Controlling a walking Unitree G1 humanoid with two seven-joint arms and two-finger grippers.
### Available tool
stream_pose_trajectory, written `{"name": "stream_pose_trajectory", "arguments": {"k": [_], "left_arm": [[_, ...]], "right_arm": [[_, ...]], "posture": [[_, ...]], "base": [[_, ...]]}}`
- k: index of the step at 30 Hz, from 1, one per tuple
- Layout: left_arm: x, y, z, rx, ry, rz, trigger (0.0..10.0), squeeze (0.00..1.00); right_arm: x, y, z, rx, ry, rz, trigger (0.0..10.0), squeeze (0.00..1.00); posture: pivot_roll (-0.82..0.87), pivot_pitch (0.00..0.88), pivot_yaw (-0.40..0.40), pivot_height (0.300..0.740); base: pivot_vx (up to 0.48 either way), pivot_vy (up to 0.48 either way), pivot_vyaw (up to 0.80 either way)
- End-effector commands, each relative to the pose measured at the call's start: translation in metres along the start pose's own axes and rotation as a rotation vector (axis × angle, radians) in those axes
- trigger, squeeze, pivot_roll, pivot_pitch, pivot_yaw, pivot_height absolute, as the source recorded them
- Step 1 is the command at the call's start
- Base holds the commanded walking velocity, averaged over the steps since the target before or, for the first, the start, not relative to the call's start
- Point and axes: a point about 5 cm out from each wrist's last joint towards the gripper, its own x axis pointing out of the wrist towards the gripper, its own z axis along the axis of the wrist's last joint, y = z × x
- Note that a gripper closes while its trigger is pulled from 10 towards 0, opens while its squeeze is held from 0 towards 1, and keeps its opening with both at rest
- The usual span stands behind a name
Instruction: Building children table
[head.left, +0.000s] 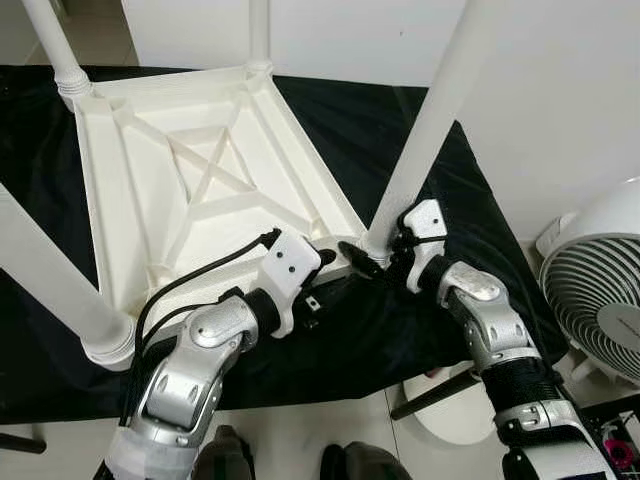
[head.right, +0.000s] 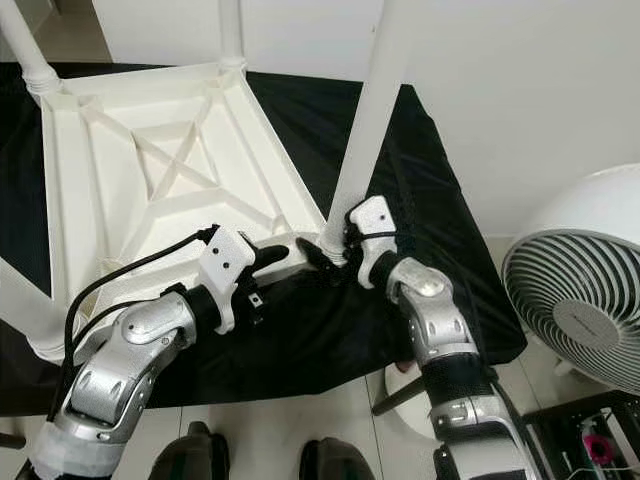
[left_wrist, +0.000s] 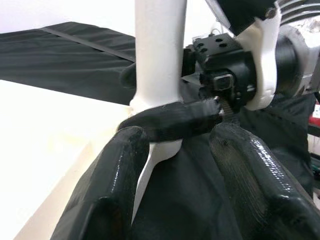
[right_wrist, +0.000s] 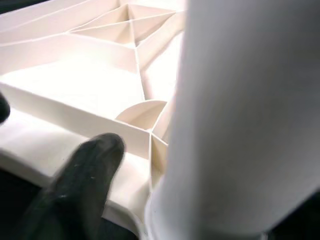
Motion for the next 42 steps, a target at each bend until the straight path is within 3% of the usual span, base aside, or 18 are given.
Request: {"name": "stream_pose_trajectory", "arguments": {"k": [1,2,12,19,20,23,28,29,32,34,38,42], "left_arm": [[0.002,0.0,-0.001,-0.003,0.001,0.017,10.0,0.0],[0.002,0.0,-0.001,-0.002,0.0,0.018,10.0,0.0],[0.001,-0.001,-0.001,-0.004,-0.001,0.02,10.0,0.0],[0.001,0.0,-0.001,-0.003,0.0,0.016,10.0,0.0],[0.001,-0.001,-0.001,-0.004,0.0,0.012,10.0,0.0],[0.001,-0.001,-0.001,-0.006,0.001,0.008,10.0,0.0],[0.0,-0.002,-0.001,-0.006,0.002,0.006,10.0,0.0],[0.001,-0.003,-0.001,-0.012,0.002,-0.001,10.0,0.0],[0.001,-0.003,-0.001,-0.012,0.002,-0.001,10.0,0.0],[0.002,-0.004,-0.002,-0.014,0.002,-0.008,10.0,0.0],[0.003,-0.004,-0.001,-0.015,0.001,-0.013,10.0,0.0],[0.004,-0.005,-0.001,-0.018,0.001,-0.015,10.0,0.0]], "right_arm": [[0.002,0.004,-0.003,-0.002,0.01,0.057,0.8,0.0],[0.003,0.004,-0.004,-0.002,0.016,0.079,0.0,0.0],[0.004,0.003,-0.007,0.02,0.014,0.136,0.0,0.0],[0.004,0.003,-0.012,0.025,0.013,0.078,0.0,0.0],[0.004,0.003,-0.013,0.047,0.008,0.026,10.0,0.0],[0.005,0.007,-0.013,0.075,-0.014,-0.071,10.0,0.0],[0.005,0.009,-0.013,0.091,-0.018,-0.116,10.0,0.0],[0.01,0.022,-0.011,0.164,-0.037,-0.314,10.0,0.0],[0.01,0.022,-0.011,0.164,-0.037,-0.314,10.0,0.0],[0.011,0.033,-0.009,0.213,-0.044,-0.499,10.0,0.0],[0.015,0.048,-0.006,0.196,-0.049,-0.569,10.0,0.0],[0.014,0.047,-0.004,0.181,-0.051,-0.571,10.0,0.0]], "posture": [[0.04,0.011,-0.064,0.74],[0.04,0.009,-0.065,0.74],[0.05,0.006,-0.065,0.74],[0.05,0.009,-0.058,0.74],[0.04,0.009,-0.057,0.74],[0.04,0.012,-0.055,0.74],[0.04,0.015,-0.053,0.74],[0.03,0.02,-0.047,0.74],[0.03,0.02,-0.047,0.74],[0.02,0.023,-0.046,0.74],[0.02,0.027,-0.044,0.74],[0.01,0.029,-0.042,0.74]], "base": [[0.0,0.0,0.0],[0.0,0.0,0.0],[0.0,0.0,0.0],[0.0,0.0,0.0],[0.0,0.0,0.0],[0.0,0.0,0.0],[0.0,0.0,0.0],[0.0,0.0,0.0],[0.0,0.0,0.0],[0.0,0.0,0.0],[0.0,0.0,0.0],[0.0,0.0,0.0]]}}
